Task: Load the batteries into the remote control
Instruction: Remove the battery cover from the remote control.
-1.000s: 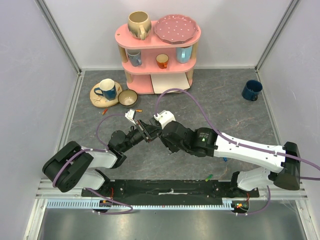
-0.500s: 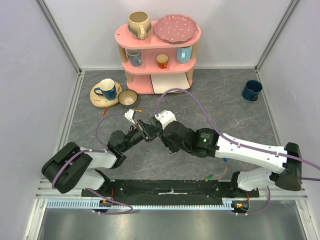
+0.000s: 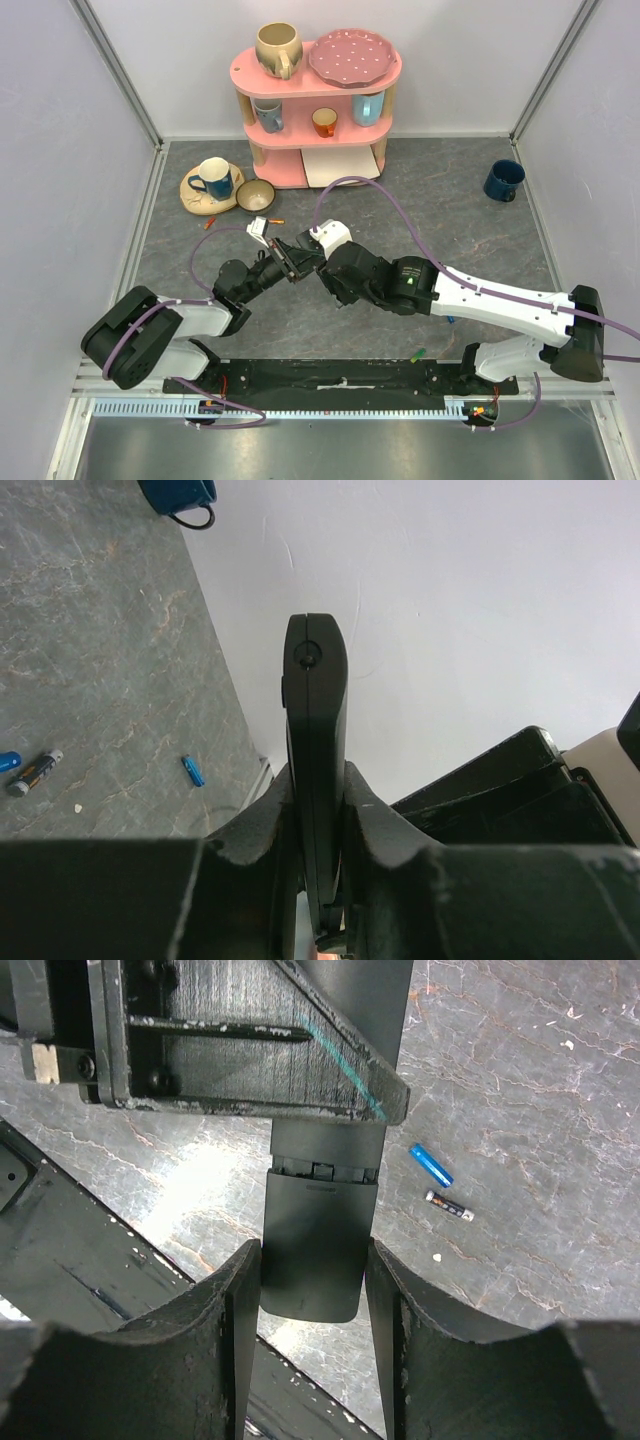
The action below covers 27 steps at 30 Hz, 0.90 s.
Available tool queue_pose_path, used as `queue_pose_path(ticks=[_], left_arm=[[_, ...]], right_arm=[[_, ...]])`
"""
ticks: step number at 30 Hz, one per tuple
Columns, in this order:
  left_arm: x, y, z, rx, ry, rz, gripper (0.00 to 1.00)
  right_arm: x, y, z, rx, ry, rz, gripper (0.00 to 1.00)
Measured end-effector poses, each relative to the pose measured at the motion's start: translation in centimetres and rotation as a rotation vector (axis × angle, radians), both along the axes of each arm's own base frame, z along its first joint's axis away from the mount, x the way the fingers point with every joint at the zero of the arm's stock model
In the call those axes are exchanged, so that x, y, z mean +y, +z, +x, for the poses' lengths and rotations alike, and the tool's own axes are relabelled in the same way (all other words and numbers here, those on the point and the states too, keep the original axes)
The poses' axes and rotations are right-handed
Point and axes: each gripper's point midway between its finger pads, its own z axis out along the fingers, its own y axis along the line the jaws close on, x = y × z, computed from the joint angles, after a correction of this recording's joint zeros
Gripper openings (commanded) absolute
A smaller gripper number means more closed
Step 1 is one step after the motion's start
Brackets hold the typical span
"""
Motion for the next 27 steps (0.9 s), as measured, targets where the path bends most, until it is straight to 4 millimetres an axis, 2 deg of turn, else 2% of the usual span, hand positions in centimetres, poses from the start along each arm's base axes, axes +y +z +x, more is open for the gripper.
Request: queue_pose_path(ticks=[9,27], left_arm=[[0.52,0.07,0.5,-0.003,0.014,0.0,0.02],[0.51,0.08,0.47,-0.004,0.012,0.001,0.02]], right_arm=[[-0.18,-0.13,-0.26,0.008,0.007,0.0,0.51],[-0.42,0.1,-0.08,-0.003,-0.005,0.002,0.44]])
